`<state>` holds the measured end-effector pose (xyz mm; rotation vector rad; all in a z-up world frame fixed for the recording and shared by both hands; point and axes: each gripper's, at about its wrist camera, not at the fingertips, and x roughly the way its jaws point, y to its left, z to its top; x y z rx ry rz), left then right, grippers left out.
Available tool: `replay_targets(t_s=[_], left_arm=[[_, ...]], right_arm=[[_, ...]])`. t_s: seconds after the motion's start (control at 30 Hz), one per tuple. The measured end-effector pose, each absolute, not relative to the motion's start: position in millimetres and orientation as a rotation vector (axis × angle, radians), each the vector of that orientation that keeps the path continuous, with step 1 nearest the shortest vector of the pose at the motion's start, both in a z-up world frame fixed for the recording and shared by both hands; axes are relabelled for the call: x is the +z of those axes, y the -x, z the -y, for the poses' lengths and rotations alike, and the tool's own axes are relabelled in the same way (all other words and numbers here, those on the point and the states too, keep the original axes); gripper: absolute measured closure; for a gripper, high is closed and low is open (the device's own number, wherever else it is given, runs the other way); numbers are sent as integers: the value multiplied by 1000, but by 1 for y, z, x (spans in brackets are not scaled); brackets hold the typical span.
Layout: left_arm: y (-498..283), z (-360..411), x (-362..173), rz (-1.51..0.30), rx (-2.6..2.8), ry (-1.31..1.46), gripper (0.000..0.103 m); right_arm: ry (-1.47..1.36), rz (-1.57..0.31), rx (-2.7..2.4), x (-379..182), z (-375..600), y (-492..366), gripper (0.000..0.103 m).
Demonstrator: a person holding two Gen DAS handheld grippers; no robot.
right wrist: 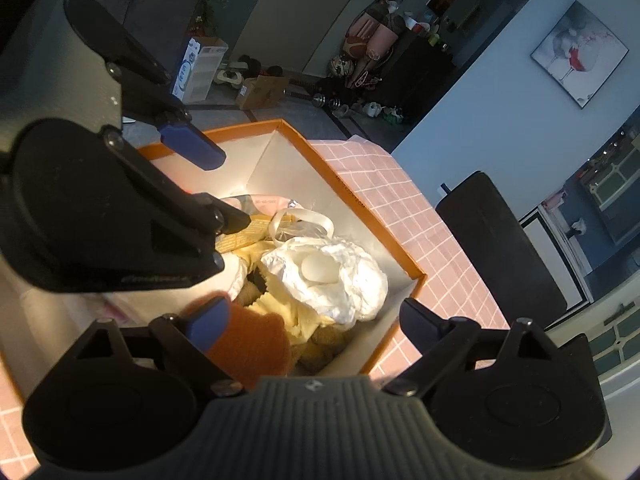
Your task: Organize soft objects
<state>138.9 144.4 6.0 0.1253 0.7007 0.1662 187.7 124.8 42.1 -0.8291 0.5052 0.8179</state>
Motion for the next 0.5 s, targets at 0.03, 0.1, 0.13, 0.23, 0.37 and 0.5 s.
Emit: replay_targets(t_s=[0.03, 0.1, 0.13, 0.23, 0.37, 0.5], left_arm=[[-136, -143, 7, -689, 166, -126, 56], [-127, -139, 11, -662, 161, -133, 55], [-123, -137, 13, -647, 157, -138, 55], [-111, -127, 20, -589, 150, -143, 55], [-93, -113, 31, -495, 143, -143, 55], [-73, -95, 45, -395, 123, -147, 55]], right_arm=[[824, -497, 822, 45, -121, -185, 12], [812, -478, 829, 50, -112, -175, 12], [804, -467, 829, 52, -107, -169, 12], [775, -438, 832, 59, -90, -154, 12], [702, -419, 819, 68, -62, -139, 12], [570, -415, 794, 81, -28, -126, 12]])
